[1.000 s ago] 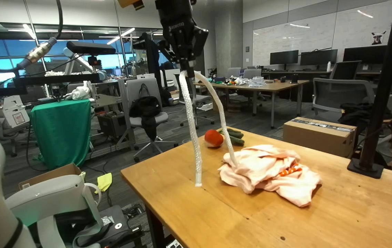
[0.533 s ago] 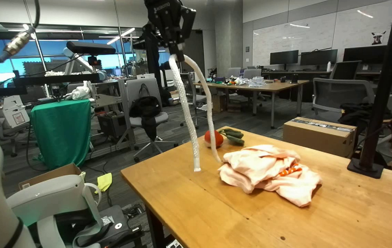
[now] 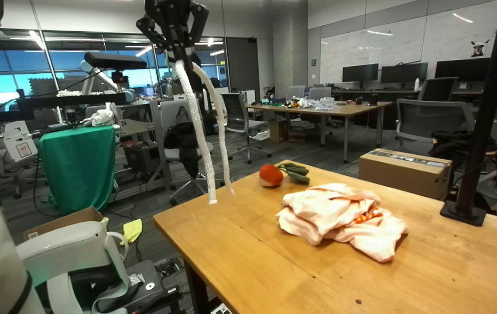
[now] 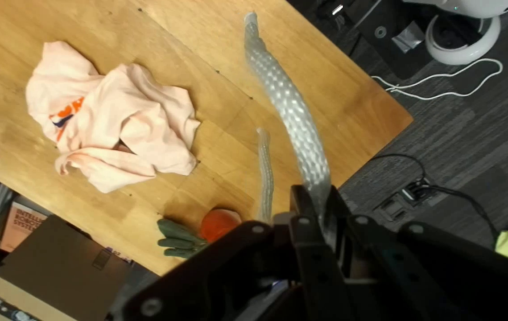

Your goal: Move the pink t-shirt to the right, move the radish and white rope to the left

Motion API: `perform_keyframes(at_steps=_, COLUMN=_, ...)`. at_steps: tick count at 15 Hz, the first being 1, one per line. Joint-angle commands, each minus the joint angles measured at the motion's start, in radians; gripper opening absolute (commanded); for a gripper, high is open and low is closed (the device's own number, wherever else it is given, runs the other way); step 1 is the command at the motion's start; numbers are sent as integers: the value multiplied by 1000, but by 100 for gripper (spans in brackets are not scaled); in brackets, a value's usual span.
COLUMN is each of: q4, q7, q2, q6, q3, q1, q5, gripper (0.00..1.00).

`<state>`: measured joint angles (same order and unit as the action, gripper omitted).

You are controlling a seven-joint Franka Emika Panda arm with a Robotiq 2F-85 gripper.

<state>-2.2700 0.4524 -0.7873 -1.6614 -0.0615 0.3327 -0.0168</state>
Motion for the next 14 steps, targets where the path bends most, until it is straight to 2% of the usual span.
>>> perform_keyframes(at_steps=1, q4=20, q7=83, q2=3, q6=41, q3=22, q1=48, q5=-60, gripper=8)
perform_keyframes(at_steps=8, q4=14, q7=193, q2=99, q6=38, q3=15, q1=99, q5=-172, gripper=8)
perform_keyframes(at_steps=14, q4=32, q7=301, q2=240, q6=8, q3=-24, q1=115, q5=-279, gripper=8)
